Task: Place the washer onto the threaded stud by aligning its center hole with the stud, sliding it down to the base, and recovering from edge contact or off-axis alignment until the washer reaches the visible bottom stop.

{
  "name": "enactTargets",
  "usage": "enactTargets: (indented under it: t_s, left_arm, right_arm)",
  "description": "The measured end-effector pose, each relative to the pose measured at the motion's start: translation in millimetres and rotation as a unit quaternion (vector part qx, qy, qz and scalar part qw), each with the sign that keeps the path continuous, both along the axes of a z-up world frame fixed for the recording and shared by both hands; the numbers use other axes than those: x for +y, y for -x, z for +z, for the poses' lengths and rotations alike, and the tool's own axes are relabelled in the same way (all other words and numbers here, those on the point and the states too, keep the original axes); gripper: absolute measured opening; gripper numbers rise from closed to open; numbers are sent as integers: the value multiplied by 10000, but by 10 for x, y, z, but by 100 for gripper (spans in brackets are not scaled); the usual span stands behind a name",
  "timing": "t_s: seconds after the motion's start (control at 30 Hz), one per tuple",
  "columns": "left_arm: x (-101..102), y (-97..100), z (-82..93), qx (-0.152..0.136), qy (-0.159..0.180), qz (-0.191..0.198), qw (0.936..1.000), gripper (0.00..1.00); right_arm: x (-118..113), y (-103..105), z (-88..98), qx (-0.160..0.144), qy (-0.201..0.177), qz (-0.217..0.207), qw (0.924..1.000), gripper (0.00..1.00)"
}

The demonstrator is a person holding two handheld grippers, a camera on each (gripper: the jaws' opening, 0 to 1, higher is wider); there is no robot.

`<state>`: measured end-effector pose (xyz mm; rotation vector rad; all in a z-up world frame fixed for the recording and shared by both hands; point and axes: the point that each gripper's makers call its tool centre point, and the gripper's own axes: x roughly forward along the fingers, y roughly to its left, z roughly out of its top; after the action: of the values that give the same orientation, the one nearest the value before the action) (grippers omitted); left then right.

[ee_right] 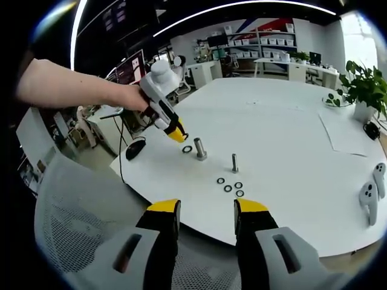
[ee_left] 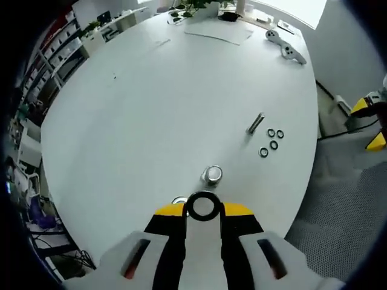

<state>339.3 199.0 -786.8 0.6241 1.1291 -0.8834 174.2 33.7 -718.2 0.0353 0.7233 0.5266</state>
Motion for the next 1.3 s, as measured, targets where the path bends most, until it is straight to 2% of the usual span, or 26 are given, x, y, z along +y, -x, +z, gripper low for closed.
enactTargets:
  t_s: [0.2,0.5,0.93,1.3]
  left_arm:
    - [-141,-14,71,14,78,-125,9999,18]
    - [-293,-8,6,80,48,-276,9996,19]
    - [-348,-37,-102,46,-138,-496,9987,19]
    - [-358,-80,-228,136,-249,-512,9983,19]
  right_arm:
    - [0,-6,2,-9,-11,-8,10000,38]
    - [-15,-9,8,-21,-21,-45,10000,38]
    - [-26,-21,10,-32,-40,-98,9999,38]
    - [-41,-26,3,-24,-25,-139,9999,38]
